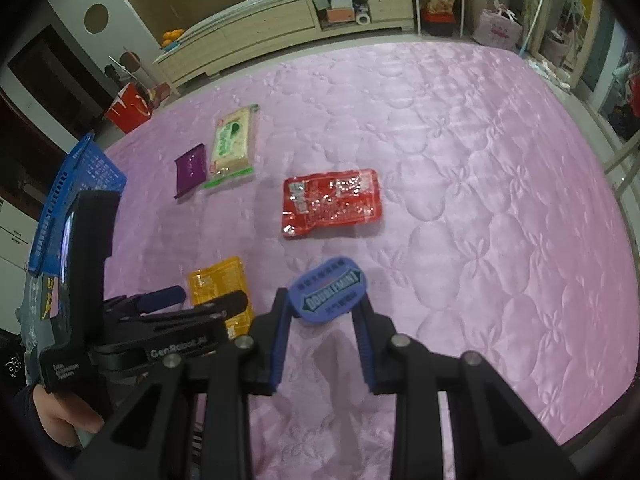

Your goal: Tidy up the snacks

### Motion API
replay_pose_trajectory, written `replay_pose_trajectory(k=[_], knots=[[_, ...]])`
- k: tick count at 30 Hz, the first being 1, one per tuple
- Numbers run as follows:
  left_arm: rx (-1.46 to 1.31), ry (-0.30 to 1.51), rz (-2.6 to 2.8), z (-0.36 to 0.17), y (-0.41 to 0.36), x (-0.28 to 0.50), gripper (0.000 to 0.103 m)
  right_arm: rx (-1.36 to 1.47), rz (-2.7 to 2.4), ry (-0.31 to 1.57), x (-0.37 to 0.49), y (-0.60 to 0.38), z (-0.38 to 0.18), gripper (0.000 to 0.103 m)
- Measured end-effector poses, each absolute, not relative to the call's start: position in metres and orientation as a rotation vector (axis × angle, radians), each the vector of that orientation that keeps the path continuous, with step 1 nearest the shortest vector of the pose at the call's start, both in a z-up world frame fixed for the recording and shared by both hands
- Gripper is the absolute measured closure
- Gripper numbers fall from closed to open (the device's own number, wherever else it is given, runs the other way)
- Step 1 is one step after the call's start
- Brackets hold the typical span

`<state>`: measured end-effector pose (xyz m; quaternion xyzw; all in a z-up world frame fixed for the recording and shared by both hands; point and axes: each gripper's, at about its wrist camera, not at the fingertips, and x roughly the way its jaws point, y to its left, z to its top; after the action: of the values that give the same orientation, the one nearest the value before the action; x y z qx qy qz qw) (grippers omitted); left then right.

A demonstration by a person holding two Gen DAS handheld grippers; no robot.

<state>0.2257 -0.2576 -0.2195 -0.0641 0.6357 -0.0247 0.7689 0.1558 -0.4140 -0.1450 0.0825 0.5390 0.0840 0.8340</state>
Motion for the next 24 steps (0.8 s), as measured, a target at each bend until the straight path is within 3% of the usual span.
replay_pose_trajectory(k=[11, 12, 14, 15, 19, 24], knots=[[0.017, 1.327, -0.004, -0.229, -0.299, 0.222, 0.010, 0.192, 0.192, 1.146, 0.157, -0.424, -0.150, 0.068], [0.030, 1.334, -0.020, -0.228, -0.300, 0.222, 0.014, 0.197, 0.193, 1.147, 0.157, -0.425, -0.151, 0.068], [0.050, 1.355, -0.054, -0.224, -0.304, 0.222, 0.031, 0.204, 0.191, 1.151, 0.157, -0.427, -0.153, 0.068], [0.060, 1.362, -0.067, -0.221, -0.305, 0.221, 0.044, 0.208, 0.191, 1.153, 0.157, -0.427, -0.153, 0.068], [0.103, 1.360, -0.118, -0.218, -0.313, 0.218, 0.067, 0.231, 0.196, 1.148, 0.156, -0.425, -0.151, 0.068], [0.130, 1.323, -0.167, -0.214, -0.314, 0.211, 0.077, 0.211, 0.206, 1.146, 0.153, -0.415, -0.146, 0.068]])
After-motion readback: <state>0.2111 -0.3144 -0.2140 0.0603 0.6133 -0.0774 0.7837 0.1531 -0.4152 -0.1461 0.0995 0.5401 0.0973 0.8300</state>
